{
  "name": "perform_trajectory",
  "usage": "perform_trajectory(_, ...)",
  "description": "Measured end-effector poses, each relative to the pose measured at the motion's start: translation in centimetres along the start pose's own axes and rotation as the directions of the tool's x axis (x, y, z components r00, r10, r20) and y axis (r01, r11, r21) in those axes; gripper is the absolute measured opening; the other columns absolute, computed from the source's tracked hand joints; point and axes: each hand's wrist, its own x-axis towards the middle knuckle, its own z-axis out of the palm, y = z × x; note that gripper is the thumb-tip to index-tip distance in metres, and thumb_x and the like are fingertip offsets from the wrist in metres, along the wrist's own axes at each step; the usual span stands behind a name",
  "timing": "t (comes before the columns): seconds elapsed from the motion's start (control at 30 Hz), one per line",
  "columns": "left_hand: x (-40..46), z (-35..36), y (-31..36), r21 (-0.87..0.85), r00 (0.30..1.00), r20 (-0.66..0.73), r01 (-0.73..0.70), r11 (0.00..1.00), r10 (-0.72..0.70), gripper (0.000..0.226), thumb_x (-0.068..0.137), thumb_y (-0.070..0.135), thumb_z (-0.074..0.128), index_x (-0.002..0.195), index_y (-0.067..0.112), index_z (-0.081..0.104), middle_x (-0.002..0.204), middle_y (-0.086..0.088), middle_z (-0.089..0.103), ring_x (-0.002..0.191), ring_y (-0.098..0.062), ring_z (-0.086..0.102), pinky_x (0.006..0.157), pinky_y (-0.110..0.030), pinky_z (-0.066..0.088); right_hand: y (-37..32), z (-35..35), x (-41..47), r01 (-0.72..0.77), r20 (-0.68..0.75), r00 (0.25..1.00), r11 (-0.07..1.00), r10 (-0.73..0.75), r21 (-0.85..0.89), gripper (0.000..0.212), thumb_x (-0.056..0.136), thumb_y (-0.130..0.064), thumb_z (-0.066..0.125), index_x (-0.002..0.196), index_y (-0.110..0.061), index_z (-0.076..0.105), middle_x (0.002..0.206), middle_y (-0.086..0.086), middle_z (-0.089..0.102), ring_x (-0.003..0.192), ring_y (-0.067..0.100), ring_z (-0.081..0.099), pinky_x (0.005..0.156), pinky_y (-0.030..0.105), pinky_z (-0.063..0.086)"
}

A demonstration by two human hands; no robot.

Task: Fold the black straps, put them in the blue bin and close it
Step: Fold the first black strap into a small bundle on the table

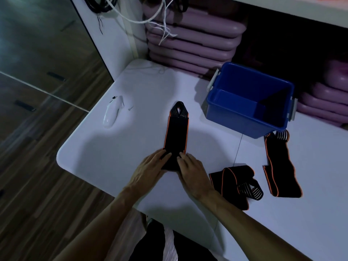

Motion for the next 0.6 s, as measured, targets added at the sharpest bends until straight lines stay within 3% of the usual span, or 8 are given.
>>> perform_trajectory(0.07, 0.4, -0.4, 0.1, -0.037, 1.000, -0.012, -0.017, 0.999, 0.016, 0.049, 0.095, 0.031, 0.047, 0.137, 0.007, 0.046, 0.141, -0.014, 0.050, 0.127, -0.028, 0.051, 0.101, -0.040, 0.046, 0.2, 0.0, 0.2, 0.019, -0.005, 1.000, 0.993, -0.019, 0.117, 0.051, 0.081, -0.005, 0.076, 0.127, 0.004, 0.055, 0.127, 0.024, 0.060, 0.118, 0.040, 0.057, 0.093, 0.048, 0.053)
perform_trajectory(0.2, 1.3, -2.2, 0.3, -0.176, 1.000, -0.001, -0.005, 0.984, 0.005, 0.042, 0.099, 0.033, 0.039, 0.135, 0.013, 0.045, 0.129, -0.007, 0.059, 0.112, -0.022, 0.059, 0.093, -0.034, 0.048, 0.1, -2.0, 0.4, -0.119, 0.044, 0.993, 0.886, 0.112, 0.448, 0.037, 0.103, -0.030, 0.046, 0.136, -0.012, 0.046, 0.131, 0.007, 0.056, 0.119, 0.021, 0.052, 0.101, 0.033, 0.044)
perform_trajectory(0.33, 3.4, -2.4, 0.5, -0.270, 0.999, -0.004, 0.047, 0.962, -0.050, 0.032, 0.099, 0.035, 0.039, 0.124, 0.017, 0.047, 0.102, -0.006, 0.067, 0.089, -0.023, 0.063, 0.073, -0.032, 0.049, 0.3, -2.0, 0.9, -0.261, 0.021, 0.951, 0.764, 0.308, 0.590, 0.036, 0.100, -0.042, 0.045, 0.131, -0.023, 0.049, 0.115, 0.003, 0.064, 0.106, 0.018, 0.058, 0.088, 0.032, 0.049)
perform_trajectory(0.47, 5.3, -1.1, 1.0, -0.327, 0.959, 0.025, 0.274, 0.904, -0.282, 0.030, 0.096, 0.039, 0.043, 0.113, 0.016, 0.050, 0.082, -0.011, 0.069, 0.071, -0.031, 0.064, 0.060, -0.036, 0.048, 0.4, -0.4, 1.3, -0.395, 0.011, 0.872, 0.689, 0.490, 0.608, 0.043, 0.095, -0.061, 0.039, 0.126, -0.033, 0.049, 0.098, 0.004, 0.065, 0.091, 0.018, 0.063, 0.076, 0.034, 0.054)
perform_trajectory(0.53, 6.0, -0.4, 1.5, -0.330, 0.930, 0.014, 0.350, 0.877, -0.366, 0.033, 0.094, 0.044, 0.042, 0.105, 0.014, 0.049, 0.074, -0.011, 0.067, 0.068, -0.034, 0.064, 0.059, -0.040, 0.050, 0.2, -0.1, 1.7, -0.430, -0.003, 0.840, 0.671, 0.542, 0.605, 0.039, 0.095, -0.060, 0.037, 0.122, -0.034, 0.048, 0.091, 0.005, 0.065, 0.082, 0.017, 0.064, 0.066, 0.033, 0.055)
perform_trajectory(0.6, 6.4, 0.0, 1.8, -0.304, 0.904, 0.000, 0.407, 0.861, -0.427, 0.034, 0.094, 0.046, 0.044, 0.101, 0.013, 0.047, 0.068, -0.012, 0.065, 0.064, -0.036, 0.062, 0.057, -0.042, 0.050, -0.1, -0.3, 2.0, -0.443, -0.042, 0.819, 0.677, 0.573, 0.588, 0.027, 0.098, -0.052, 0.040, 0.115, -0.033, 0.050, 0.085, 0.005, 0.064, 0.075, 0.017, 0.063, 0.056, 0.023, 0.047)
